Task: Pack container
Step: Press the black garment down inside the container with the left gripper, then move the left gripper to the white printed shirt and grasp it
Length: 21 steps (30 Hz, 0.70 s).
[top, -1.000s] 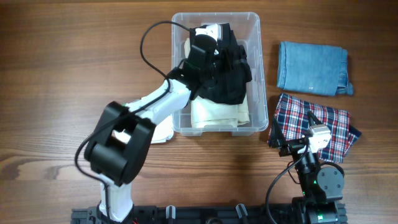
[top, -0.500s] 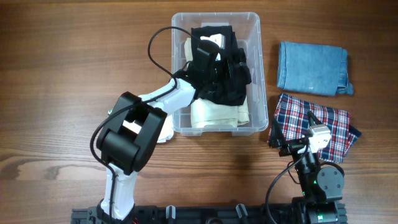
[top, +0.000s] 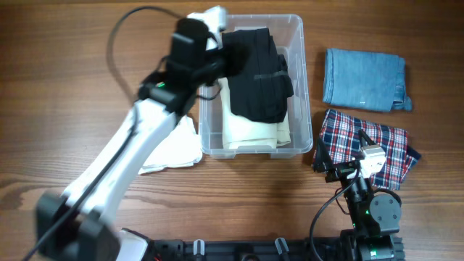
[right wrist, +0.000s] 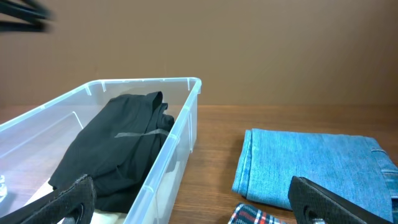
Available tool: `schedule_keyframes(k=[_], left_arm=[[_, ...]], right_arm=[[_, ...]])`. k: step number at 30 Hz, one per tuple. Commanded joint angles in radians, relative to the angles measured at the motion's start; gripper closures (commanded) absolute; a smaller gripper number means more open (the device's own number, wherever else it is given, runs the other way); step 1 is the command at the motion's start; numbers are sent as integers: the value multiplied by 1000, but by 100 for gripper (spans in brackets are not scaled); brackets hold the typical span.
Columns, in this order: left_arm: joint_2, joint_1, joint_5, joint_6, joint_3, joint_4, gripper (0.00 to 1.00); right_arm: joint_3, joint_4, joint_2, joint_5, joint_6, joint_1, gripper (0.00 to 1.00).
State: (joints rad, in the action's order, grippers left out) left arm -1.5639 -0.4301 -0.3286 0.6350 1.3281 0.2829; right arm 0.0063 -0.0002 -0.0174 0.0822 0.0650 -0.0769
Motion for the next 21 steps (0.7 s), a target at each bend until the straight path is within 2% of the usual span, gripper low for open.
schedule_keyframes(k=[1,3,5,10,11,12,14,16,17,21], left_arm=[[99,61,233,9,-11,273,76],[124,93,305,9,-11,416,70],[128,129,338,8,-11,538,59],[127,224,346,9,-34,708,41],[127,248,346,9,-43,724,40],[127,269,345,9,-52,729,34],[127,293,343,10,-67,732,32],[127,309,315,39,-89,737,7],[127,311,297,56,-101,737,3],[124,310,249,145,-166,735,0]], right_arm=[[-1,6,7,9,-10,4,0],[-1,6,7,8,-10,4,0],[-1,6,7,8,-10,4,0],[-1,6,7,9,-10,4,0],[-1,6,7,8,-11,4,0],[-1,6,7,8,-10,4,0],[-1,6,7,9,-10,4,0],[-1,6,7,8,-10,4,0],[-1,6,7,8,-10,4,0],[-1,6,7,8,-10,4,0]])
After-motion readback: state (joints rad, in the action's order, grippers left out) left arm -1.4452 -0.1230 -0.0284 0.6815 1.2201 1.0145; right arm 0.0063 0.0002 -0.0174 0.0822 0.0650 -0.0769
